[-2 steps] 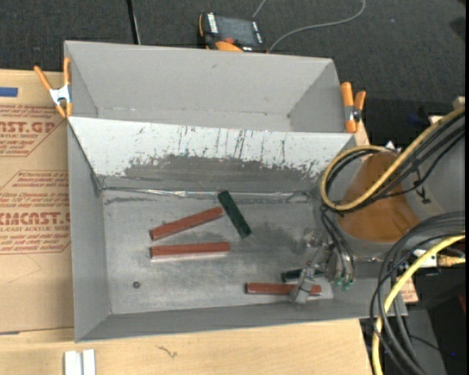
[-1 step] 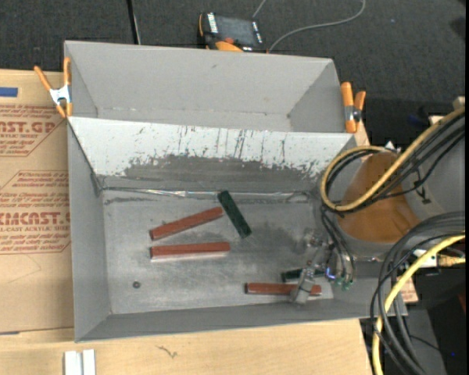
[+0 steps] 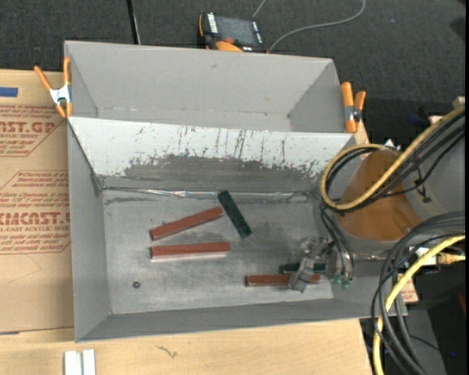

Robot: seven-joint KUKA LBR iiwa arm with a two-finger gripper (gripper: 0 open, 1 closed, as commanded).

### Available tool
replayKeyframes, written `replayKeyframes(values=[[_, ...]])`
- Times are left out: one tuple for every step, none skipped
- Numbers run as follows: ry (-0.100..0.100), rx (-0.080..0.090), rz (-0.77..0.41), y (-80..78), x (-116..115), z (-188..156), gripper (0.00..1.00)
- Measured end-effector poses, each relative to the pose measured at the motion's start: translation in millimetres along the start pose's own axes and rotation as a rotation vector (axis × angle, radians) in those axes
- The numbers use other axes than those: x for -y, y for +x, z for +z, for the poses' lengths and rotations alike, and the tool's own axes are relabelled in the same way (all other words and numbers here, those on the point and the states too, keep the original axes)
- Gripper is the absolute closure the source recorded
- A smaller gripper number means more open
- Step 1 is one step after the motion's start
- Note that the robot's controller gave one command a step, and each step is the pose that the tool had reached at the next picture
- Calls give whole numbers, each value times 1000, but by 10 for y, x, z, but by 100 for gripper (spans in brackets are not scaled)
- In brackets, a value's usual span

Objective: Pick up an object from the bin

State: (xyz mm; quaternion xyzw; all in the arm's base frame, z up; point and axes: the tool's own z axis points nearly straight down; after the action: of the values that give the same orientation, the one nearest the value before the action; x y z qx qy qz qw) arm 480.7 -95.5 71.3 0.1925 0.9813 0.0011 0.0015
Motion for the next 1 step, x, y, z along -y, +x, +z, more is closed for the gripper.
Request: replayKeyframes(values=[[1,1,-1,-11,-10,-441,100]])
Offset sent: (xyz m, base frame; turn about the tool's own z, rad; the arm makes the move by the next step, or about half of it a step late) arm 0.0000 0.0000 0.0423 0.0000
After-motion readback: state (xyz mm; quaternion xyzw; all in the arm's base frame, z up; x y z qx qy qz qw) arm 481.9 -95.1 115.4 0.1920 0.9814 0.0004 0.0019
